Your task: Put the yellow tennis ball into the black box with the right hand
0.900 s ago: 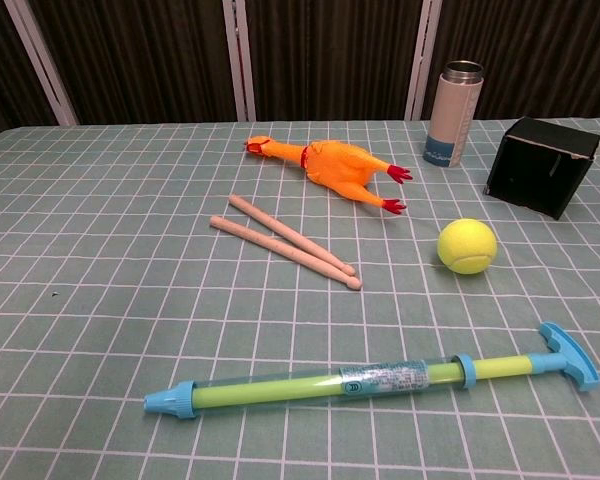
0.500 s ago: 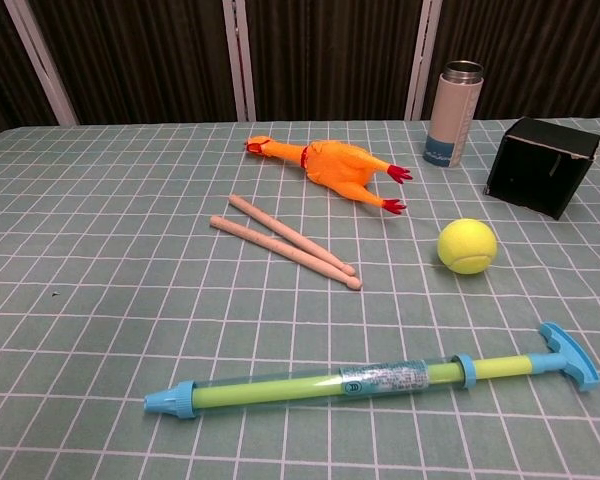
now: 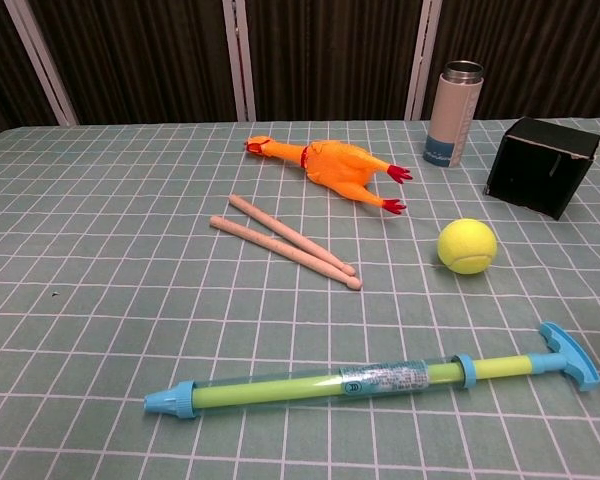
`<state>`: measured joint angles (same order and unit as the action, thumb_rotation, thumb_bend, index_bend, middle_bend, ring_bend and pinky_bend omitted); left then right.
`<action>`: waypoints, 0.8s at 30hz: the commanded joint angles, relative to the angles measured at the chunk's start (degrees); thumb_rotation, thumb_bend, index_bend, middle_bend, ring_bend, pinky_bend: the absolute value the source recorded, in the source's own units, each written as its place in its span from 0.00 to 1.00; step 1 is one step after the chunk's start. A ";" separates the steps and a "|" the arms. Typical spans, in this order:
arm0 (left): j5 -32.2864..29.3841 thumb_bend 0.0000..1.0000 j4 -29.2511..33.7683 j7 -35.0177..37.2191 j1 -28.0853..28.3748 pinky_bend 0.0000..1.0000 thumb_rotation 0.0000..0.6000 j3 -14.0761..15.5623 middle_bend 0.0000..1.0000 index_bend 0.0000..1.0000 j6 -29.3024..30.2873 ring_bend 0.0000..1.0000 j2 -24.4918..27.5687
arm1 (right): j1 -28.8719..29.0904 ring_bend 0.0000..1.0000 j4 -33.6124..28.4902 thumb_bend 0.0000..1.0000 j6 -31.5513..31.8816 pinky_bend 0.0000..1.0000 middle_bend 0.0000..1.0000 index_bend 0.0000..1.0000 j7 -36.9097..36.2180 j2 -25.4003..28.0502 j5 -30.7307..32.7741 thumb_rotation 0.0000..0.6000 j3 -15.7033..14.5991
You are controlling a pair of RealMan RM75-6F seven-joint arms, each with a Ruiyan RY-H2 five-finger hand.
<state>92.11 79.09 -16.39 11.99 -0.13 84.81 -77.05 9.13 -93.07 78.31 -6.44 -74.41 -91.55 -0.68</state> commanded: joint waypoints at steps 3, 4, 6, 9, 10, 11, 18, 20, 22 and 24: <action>0.49 0.13 -0.14 0.05 -0.16 0.04 1.00 0.15 0.00 0.00 0.40 0.00 0.01 | 3.14 0.45 -4.84 0.58 -5.45 0.73 0.41 0.41 0.66 -2.55 2.14 1.00 0.54; 0.59 0.13 -0.18 -0.03 -0.18 0.04 1.00 0.18 0.00 0.00 0.45 0.00 0.00 | 3.60 0.45 -5.46 0.59 -6.33 0.73 0.41 0.41 0.47 -3.32 3.14 1.00 1.04; 0.63 0.13 -0.21 0.00 -0.18 0.04 1.00 0.20 0.00 0.00 0.41 0.00 -0.01 | 4.40 0.45 -6.22 0.59 -7.51 0.73 0.41 0.41 0.20 -4.99 4.91 1.00 2.21; 0.43 0.13 -0.32 0.21 -0.13 0.04 1.00 0.09 0.00 0.00 0.20 0.00 -0.02 | 5.32 0.45 -6.56 0.60 -8.31 0.73 0.41 0.41 0.46 -7.02 6.77 1.00 3.82; 0.27 0.13 -0.41 0.25 -0.08 0.04 1.00 0.01 0.00 0.00 0.04 0.00 -0.05 | 5.71 0.45 -6.70 0.60 -8.66 0.73 0.41 0.41 0.42 -7.96 7.70 1.00 4.56; 0.12 0.13 -0.49 0.29 -0.03 0.04 1.00 -0.07 0.00 0.00 -0.13 0.00 -0.08 | 6.04 0.45 -6.89 0.60 -9.07 0.73 0.41 0.41 0.22 -8.80 8.75 1.00 5.22; -0.89 0.13 -0.58 0.16 0.18 0.04 1.00 -0.37 0.00 0.00 -1.23 0.00 -0.20 | 8.46 0.42 -7.37 0.60 -13.72 0.73 0.38 0.34 -2.60 -12.50 16.54 1.00 8.69; -0.96 0.13 -0.48 0.01 0.20 0.04 1.00 -0.44 0.00 0.00 -1.27 0.00 -0.20 | 9.09 0.41 -6.75 0.60 -14.80 0.73 0.37 0.33 -2.85 -13.34 18.40 1.00 9.46; -0.96 0.13 -0.39 -0.12 0.20 0.04 1.00 -0.48 0.00 0.00 -1.23 0.00 -0.22 | 9.51 0.40 -6.31 0.60 -15.70 0.73 0.36 0.32 -3.55 -14.09 20.09 1.00 10.10; -1.16 0.13 -0.42 -0.30 0.19 0.04 1.00 -0.54 0.00 0.00 -1.37 0.00 -0.27 | 9.96 0.40 -5.69 0.60 -16.64 0.73 0.36 0.30 -4.33 -14.67 21.42 1.00 10.62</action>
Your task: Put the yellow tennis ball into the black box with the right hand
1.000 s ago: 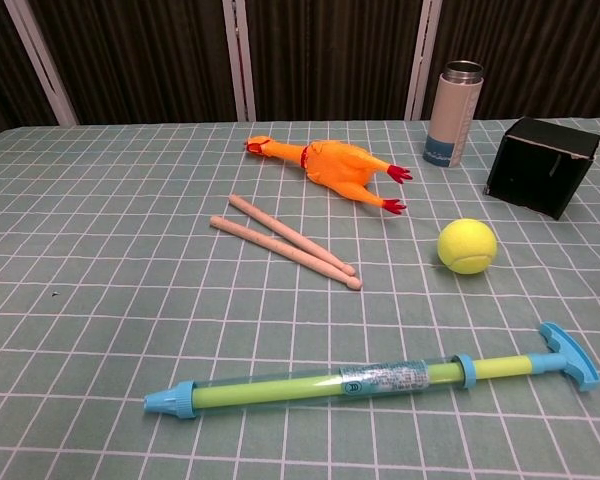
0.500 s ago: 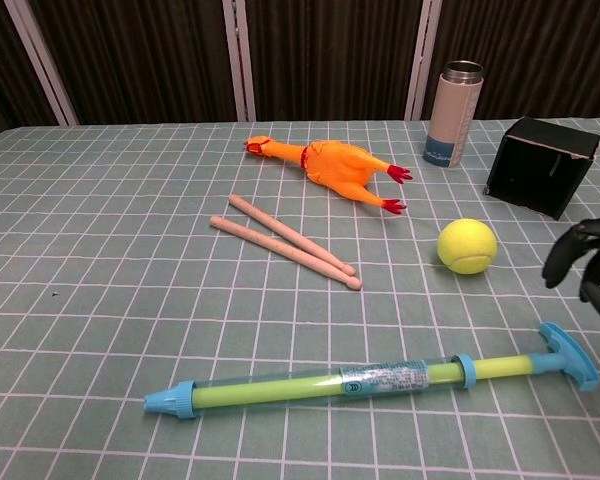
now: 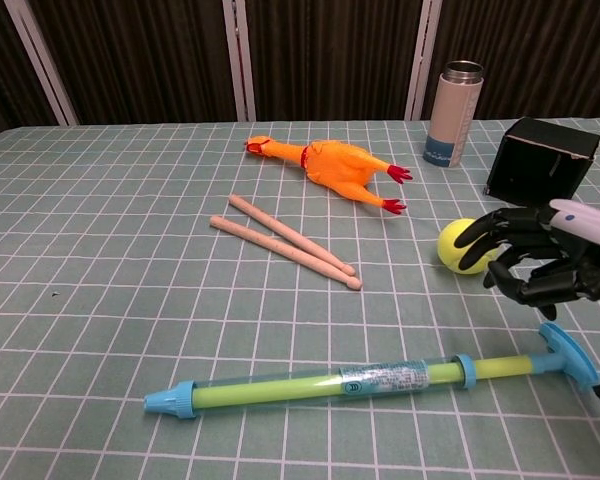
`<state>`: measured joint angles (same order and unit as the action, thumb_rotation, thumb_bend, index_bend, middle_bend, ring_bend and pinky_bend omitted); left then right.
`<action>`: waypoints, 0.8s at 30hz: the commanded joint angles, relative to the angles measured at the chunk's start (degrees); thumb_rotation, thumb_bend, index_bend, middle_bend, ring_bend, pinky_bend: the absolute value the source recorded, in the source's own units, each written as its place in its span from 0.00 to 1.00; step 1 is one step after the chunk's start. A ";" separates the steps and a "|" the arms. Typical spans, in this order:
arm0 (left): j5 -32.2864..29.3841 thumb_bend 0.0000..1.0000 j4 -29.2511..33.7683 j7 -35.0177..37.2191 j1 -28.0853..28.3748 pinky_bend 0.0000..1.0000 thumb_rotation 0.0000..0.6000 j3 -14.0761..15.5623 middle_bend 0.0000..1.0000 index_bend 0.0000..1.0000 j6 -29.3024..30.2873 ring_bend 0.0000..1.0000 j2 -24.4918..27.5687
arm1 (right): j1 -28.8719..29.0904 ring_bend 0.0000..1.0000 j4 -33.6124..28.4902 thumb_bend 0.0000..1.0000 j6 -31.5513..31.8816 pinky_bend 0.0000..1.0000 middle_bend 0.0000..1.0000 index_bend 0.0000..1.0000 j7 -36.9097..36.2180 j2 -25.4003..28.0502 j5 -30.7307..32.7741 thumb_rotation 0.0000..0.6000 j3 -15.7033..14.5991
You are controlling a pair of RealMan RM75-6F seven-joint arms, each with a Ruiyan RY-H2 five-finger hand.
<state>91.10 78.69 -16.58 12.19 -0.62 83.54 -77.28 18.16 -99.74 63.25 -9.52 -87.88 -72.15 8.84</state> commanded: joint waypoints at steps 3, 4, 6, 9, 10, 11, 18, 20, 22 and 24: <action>-0.69 0.13 -0.10 -0.34 0.13 0.04 1.00 -0.27 0.00 0.00 -0.62 0.00 -0.16 | 1.75 0.39 2.71 0.61 -2.73 0.73 0.35 0.28 -2.17 -2.14 3.32 1.00 1.96; -0.85 0.13 -0.10 -0.40 0.19 0.04 1.00 -0.39 0.00 0.00 -0.72 0.00 -0.19 | 1.99 0.39 3.37 0.61 -2.87 0.73 0.35 0.27 -2.18 -2.42 3.40 1.00 2.13; -1.10 0.13 -0.16 -0.51 0.29 0.04 1.00 -0.63 0.00 0.00 -0.83 0.00 -0.22 | 2.46 0.38 4.78 0.61 -3.00 0.73 0.33 0.25 -1.97 -3.02 3.52 1.00 2.45; -1.50 0.13 -0.24 -0.50 0.28 0.04 1.00 -0.89 0.00 0.00 -0.86 0.00 -0.19 | 2.92 0.35 5.83 0.61 -3.59 0.70 0.30 0.22 -2.47 -3.63 4.07 1.00 2.81; -1.64 0.13 -0.26 -0.50 0.28 0.04 1.00 -0.99 0.00 0.00 -0.86 0.00 -0.19 | 3.08 0.34 6.16 0.61 -3.96 0.69 0.29 0.21 -2.95 -3.89 4.41 1.00 2.97; -1.69 0.13 -0.27 -0.52 0.30 0.04 1.00 -1.04 0.00 0.00 -0.87 0.00 -0.20 | 3.17 0.33 6.32 0.61 -4.20 0.67 0.28 0.20 -3.24 -4.01 4.60 1.00 3.04; -2.60 0.13 -0.69 -0.68 0.69 0.04 1.00 -1.28 0.00 0.00 -2.11 0.00 -0.49 | 4.09 0.28 7.93 0.62 -6.96 0.62 0.25 0.17 -6.62 -4.86 5.86 1.00 3.60; -2.88 0.13 -0.79 -0.70 0.79 0.04 1.00 -1.42 0.00 0.00 -2.36 0.00 -0.56 | 4.24 0.28 8.34 0.62 -7.37 0.62 0.25 0.17 -7.38 -5.07 6.08 1.00 3.79; -3.10 0.13 -0.87 -0.75 0.90 0.04 1.00 -1.54 0.00 0.00 -2.58 0.00 -0.62 | 4.43 0.28 8.74 0.63 -7.86 0.61 0.25 0.17 -8.22 -5.27 6.26 1.00 4.00; -3.22 0.13 -0.93 -0.81 0.99 0.04 1.00 -1.58 0.00 0.00 -2.77 0.00 -0.68 | 4.57 0.28 9.06 0.63 -8.15 0.61 0.24 0.17 -8.79 -5.40 6.28 1.00 4.15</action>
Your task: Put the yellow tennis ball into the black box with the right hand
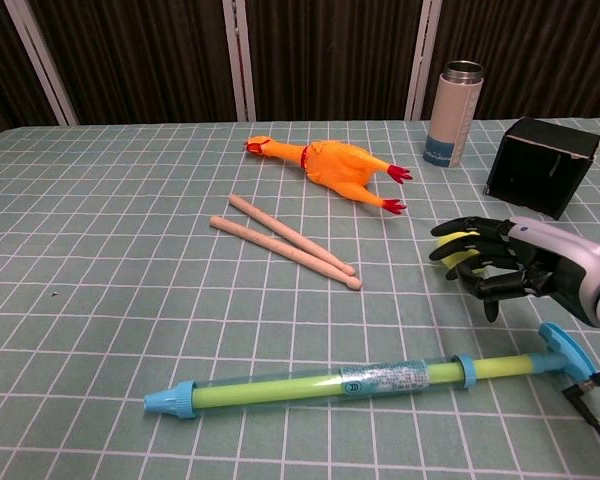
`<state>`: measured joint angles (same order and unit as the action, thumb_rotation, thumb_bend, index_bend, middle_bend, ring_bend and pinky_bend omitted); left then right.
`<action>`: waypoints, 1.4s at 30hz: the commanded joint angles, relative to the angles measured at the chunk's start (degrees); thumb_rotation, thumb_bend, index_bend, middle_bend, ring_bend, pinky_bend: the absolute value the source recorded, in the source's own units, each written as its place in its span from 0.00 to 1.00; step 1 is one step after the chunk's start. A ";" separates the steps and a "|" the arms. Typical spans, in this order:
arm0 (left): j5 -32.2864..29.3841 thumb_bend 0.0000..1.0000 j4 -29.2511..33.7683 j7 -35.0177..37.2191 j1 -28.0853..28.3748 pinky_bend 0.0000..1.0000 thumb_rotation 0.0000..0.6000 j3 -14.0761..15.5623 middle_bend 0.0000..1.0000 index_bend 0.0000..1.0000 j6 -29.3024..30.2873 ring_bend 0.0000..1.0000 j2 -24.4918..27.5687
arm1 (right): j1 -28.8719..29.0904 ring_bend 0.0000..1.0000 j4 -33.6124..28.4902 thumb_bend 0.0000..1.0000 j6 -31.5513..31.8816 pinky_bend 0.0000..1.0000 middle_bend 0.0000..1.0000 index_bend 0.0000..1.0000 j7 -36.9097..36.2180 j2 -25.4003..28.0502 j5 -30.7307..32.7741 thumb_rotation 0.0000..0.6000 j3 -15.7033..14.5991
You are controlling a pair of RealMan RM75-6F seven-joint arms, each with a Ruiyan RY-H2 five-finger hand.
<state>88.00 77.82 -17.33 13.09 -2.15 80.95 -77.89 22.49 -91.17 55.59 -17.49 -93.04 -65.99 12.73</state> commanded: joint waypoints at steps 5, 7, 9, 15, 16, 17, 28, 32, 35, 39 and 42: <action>-0.68 0.13 -0.27 -0.18 0.24 0.04 1.00 -0.26 0.00 0.00 -0.63 0.00 -0.22 | 0.86 0.26 2.24 0.63 -1.62 0.59 0.24 0.17 -2.55 -0.52 -0.14 1.00 0.63; -0.83 0.13 -0.35 -0.30 0.27 0.04 1.00 -0.33 0.00 0.00 -0.67 0.00 -0.28 | 1.10 0.26 3.18 0.63 -2.11 0.58 0.24 0.17 -3.37 -0.48 -0.28 1.00 0.80; -1.04 0.13 -0.41 -0.43 0.31 0.04 1.00 -0.38 0.00 0.00 -0.83 0.00 -0.37 | 1.23 0.26 3.90 0.63 -2.54 0.57 0.24 0.17 -4.27 -0.31 -0.30 1.00 0.98; -1.70 0.13 -0.66 -1.13 0.60 0.04 1.00 -0.50 0.00 0.00 -1.62 0.00 -0.80 | 1.64 0.26 5.42 0.63 -3.67 0.56 0.24 0.17 -6.54 0.70 -0.73 1.00 1.47; -1.78 0.13 -0.68 -1.24 0.64 0.04 1.00 -0.53 0.00 0.00 -1.69 0.00 -0.86 | 1.71 0.26 5.63 0.63 -3.76 0.56 0.24 0.17 -6.80 0.81 -0.87 1.00 1.52; -1.85 0.13 -0.70 -1.36 0.68 0.04 1.00 -0.53 0.00 0.00 -1.77 0.00 -0.92 | 1.79 0.26 5.84 0.62 -3.87 0.55 0.24 0.17 -7.10 0.91 -0.96 1.00 1.59; -3.17 0.13 -1.25 -2.68 1.20 0.04 1.00 -0.98 0.00 0.00 -2.89 0.00 -1.75 | 3.15 0.25 9.91 0.63 -4.88 0.53 0.23 0.17 -10.11 2.08 -2.68 1.00 2.60; -3.75 0.13 -1.48 -3.28 1.56 0.04 1.00 -1.05 0.00 0.00 -3.78 0.00 -2.14 | 3.80 0.25 11.55 0.63 -5.75 0.52 0.22 0.17 -11.35 2.41 -2.89 1.00 2.97; -4.21 0.13 -1.62 -3.62 1.73 0.04 1.00 -1.19 0.00 0.00 -4.15 0.00 -2.38 | 4.27 0.25 13.16 0.63 -6.49 0.52 0.22 0.16 -12.52 2.75 -3.15 1.00 3.16; -4.77 0.13 -1.84 -4.15 1.95 0.04 1.00 -1.36 0.00 0.00 -4.62 0.00 -2.74 | 4.43 0.25 14.74 0.63 -6.06 0.51 0.22 0.16 -13.28 2.81 -3.81 1.00 3.25; -5.12 0.13 -1.97 -4.54 2.13 0.04 1.00 -1.41 0.00 0.00 -5.02 0.00 -2.99 | 4.82 0.25 15.88 0.63 -6.61 0.50 0.22 0.16 -14.10 2.86 -4.24 1.00 3.10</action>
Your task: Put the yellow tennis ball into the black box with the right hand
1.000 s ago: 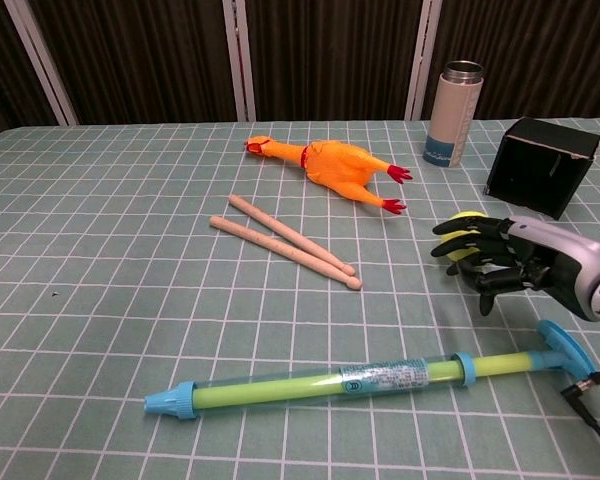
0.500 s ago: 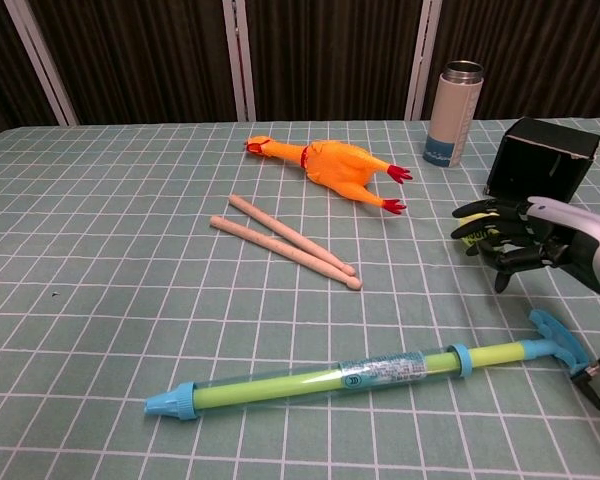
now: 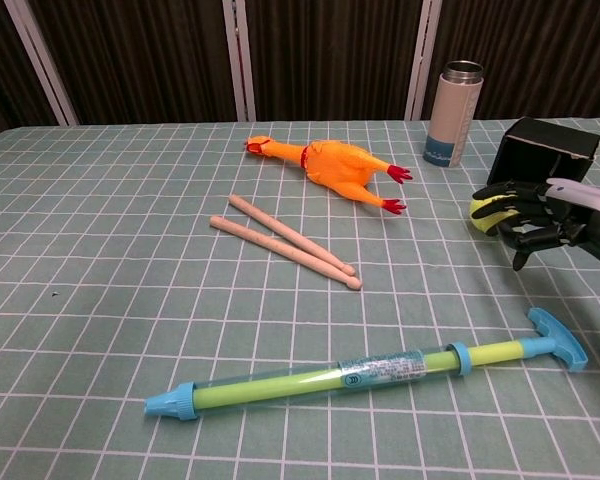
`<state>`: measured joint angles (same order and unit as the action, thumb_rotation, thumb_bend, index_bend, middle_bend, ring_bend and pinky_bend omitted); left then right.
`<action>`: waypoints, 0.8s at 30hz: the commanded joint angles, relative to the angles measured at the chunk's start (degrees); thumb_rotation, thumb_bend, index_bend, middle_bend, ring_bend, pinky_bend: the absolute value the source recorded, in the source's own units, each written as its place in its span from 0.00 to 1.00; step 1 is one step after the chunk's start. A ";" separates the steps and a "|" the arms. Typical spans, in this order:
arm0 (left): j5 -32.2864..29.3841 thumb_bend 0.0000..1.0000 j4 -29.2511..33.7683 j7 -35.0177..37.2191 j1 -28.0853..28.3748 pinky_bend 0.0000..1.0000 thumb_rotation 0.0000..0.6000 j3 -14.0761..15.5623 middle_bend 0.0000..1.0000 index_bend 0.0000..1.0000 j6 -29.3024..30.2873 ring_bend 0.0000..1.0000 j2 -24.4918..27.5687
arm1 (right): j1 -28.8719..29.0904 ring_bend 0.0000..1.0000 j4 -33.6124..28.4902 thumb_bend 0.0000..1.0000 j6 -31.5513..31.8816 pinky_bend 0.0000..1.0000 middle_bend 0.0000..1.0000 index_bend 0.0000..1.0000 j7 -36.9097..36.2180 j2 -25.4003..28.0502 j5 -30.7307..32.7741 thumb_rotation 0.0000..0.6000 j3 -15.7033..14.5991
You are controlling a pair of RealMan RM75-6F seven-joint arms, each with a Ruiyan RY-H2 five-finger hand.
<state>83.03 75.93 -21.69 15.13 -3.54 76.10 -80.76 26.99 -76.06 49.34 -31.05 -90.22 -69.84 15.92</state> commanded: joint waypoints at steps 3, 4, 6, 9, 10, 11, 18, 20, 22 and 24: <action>-0.52 0.13 -0.21 -0.52 0.23 0.04 1.00 -0.12 0.00 0.00 -0.41 0.00 -0.34 | 1.00 0.24 2.32 0.63 -1.36 0.49 0.22 0.16 -1.59 -0.01 -0.65 1.00 -0.11; -0.62 0.13 -0.24 -0.58 0.26 0.04 1.00 -0.15 0.00 0.00 -0.46 0.00 -0.40 | 1.18 0.24 2.77 0.63 -1.61 0.48 0.21 0.16 -2.04 -0.04 -0.68 1.00 -0.03; -0.86 0.13 -0.39 -0.73 0.35 0.04 1.00 -0.19 0.00 0.00 -0.65 0.00 -0.54 | 1.59 0.24 3.84 0.64 -2.24 0.48 0.21 0.15 -3.52 -0.14 -0.59 1.00 0.34; -1.15 0.13 -0.58 -0.91 0.50 0.04 1.00 -0.23 0.00 0.00 -0.96 0.00 -0.71 | 2.00 0.24 4.91 0.64 -2.91 0.48 0.21 0.14 -5.64 -0.29 -0.48 1.00 0.83; -1.26 0.13 -0.64 -0.92 0.55 0.04 1.00 -0.26 0.00 0.00 -1.08 0.00 -0.76 | 2.17 0.23 5.21 0.64 -3.18 0.48 0.21 0.14 -6.31 -0.29 -0.51 1.00 0.97; -1.41 0.13 -0.74 -0.95 0.63 0.04 1.00 -0.28 0.00 0.00 -1.25 0.00 -0.83 | 2.45 0.23 5.70 0.64 -3.59 0.48 0.21 0.13 -7.07 -0.36 -0.69 1.00 1.02; -2.18 0.13 -1.21 -1.26 0.90 0.04 1.00 -0.49 0.00 0.00 -1.74 0.00 -1.16 | 4.14 0.23 10.56 0.64 -5.76 0.45 0.21 0.13 -10.49 -1.52 -1.14 1.00 1.31; -2.31 0.13 -1.30 -1.35 0.96 0.04 1.00 -0.52 0.00 0.00 -1.81 0.00 -1.22 | 4.55 0.23 12.05 0.64 -6.27 0.45 0.21 0.13 -11.25 -1.77 -1.34 1.00 1.29; -2.59 0.13 -1.46 -1.45 1.02 0.04 1.00 -0.52 0.00 0.00 -2.05 0.00 -1.30 | 4.89 0.23 13.47 0.64 -6.59 0.45 0.21 0.13 -12.17 -1.78 -1.67 1.00 1.31; -2.87 0.13 -1.61 -1.50 1.05 0.04 1.00 -0.53 0.00 0.00 -2.26 0.00 -1.38 | 5.15 0.23 14.41 0.64 -6.89 0.44 0.21 0.13 -12.94 -1.76 -1.91 1.00 1.31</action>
<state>80.23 74.37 -23.16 16.16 -4.07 73.90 -82.11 31.81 -62.29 42.80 -43.43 -91.91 -71.48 17.20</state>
